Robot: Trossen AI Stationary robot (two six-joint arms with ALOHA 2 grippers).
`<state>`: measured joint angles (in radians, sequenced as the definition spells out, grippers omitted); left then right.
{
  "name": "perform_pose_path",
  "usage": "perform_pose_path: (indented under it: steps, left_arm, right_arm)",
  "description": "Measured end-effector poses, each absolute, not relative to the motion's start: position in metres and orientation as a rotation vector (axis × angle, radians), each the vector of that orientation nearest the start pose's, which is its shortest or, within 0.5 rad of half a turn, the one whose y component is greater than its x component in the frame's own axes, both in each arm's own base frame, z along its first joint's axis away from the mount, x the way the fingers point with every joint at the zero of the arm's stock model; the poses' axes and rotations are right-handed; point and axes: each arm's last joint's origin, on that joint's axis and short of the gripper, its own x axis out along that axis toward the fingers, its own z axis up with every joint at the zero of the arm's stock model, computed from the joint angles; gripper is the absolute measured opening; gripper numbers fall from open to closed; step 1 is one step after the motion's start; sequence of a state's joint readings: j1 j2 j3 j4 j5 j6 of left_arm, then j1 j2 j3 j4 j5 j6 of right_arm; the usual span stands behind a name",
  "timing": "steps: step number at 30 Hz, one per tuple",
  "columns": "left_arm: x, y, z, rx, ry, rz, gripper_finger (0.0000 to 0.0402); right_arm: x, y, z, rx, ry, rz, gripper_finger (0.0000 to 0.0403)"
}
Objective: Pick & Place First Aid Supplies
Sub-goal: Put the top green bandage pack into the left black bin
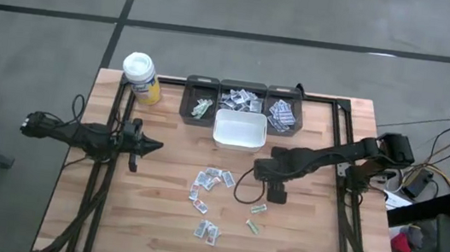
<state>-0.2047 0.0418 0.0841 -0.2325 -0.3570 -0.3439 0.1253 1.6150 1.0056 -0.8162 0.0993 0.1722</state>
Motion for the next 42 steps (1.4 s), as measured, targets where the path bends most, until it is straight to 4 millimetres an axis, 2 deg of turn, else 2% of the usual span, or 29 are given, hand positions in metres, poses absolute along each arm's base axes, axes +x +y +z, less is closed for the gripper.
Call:
perform_pose_path:
  steps: [7, 18, 24, 33, 42]
  left_arm:
    - [0.092, -0.009, 0.167, -0.290, 0.155, 0.182, 0.0000]
    - [0.092, -0.009, 0.167, -0.289, 0.155, 0.182, 0.0000]
    - [0.092, -0.009, 0.167, -0.289, 0.155, 0.182, 0.0000]
    - [0.092, -0.009, 0.167, -0.288, 0.153, 0.189, 0.0000]
    - [0.092, -0.008, 0.167, -0.289, 0.153, 0.189, 0.0000]
  right_arm:
    - [0.279, 0.022, 0.170, 0.078, 1.353, -0.157, 0.0199]
    - [0.269, 0.003, 0.152, 0.146, 1.406, -0.246, 0.0199]
    - [0.263, 0.004, 0.146, 0.204, 1.431, -0.267, 0.0198]
    - [0.266, 0.004, 0.145, 0.223, 1.404, -0.262, 0.0194]
    - [0.268, 0.004, 0.129, 0.222, 1.457, -0.277, 0.0169]
